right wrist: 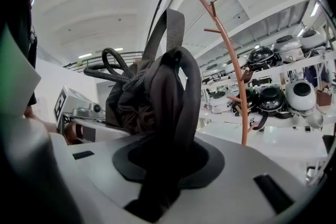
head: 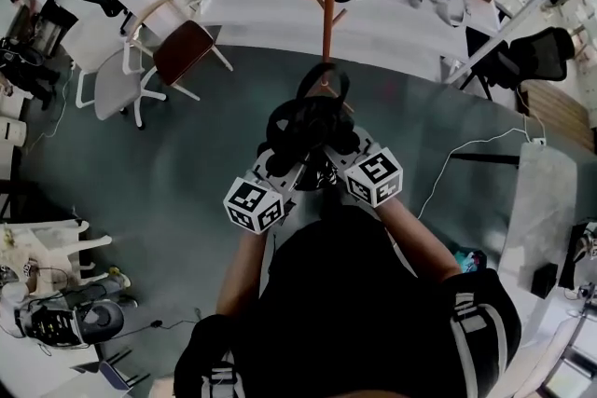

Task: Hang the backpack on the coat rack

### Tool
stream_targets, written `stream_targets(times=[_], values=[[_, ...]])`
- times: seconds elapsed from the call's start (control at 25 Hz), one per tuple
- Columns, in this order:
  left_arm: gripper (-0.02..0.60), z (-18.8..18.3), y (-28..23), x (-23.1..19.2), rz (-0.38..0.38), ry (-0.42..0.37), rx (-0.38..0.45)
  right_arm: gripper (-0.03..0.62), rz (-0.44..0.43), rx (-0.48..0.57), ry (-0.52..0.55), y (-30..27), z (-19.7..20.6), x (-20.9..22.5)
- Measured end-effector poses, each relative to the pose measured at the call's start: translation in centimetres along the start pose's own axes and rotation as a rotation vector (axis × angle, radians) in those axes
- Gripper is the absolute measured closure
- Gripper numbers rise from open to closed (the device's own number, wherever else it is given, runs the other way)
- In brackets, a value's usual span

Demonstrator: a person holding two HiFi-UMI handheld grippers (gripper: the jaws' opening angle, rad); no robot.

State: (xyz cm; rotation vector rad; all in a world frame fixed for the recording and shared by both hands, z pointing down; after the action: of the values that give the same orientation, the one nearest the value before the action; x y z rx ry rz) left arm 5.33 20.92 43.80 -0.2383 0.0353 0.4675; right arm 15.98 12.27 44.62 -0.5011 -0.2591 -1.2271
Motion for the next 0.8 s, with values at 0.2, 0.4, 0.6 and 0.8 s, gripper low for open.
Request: stream_targets(times=[0.2, 0.4, 0.6, 0.8], values=[[0.502, -0.4, -3.8, -0.6, -0.009, 0.009, 0.003, 0.477, -0.005, -0.008, -0.005, 0.1, -1.4, 3.6], [0.502, -0.4, -6.8, -0.8, -0.013, 0.018, -0.002, 0.479, -0.002, -0.015, -0.009, 0.4, -2.1, 6.5], [0.502, -0.3, -7.7, -1.4, -0.003, 0.026, -0.001, 0.479, 0.003, -0.020, -0.002, 0.0, -2.4, 7.4], [0.503, 0.5, -8.0, -3.0, 0.011, 0.025, 0.000, 0.479, 0.020, -0.020, -0.001, -1.4, -2.0, 8.0]])
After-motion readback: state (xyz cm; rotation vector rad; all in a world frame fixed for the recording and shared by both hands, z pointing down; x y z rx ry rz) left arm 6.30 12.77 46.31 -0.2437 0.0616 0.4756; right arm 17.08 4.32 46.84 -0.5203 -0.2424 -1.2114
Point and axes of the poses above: the fingertips, and each gripper's own axes: y backward along the fingers, x to its right, z out of its underside, the point moved 7 cm from there along y, backward along the fingers, and after that the axes turned 14 degrees about -y, right-handed, at the moved point
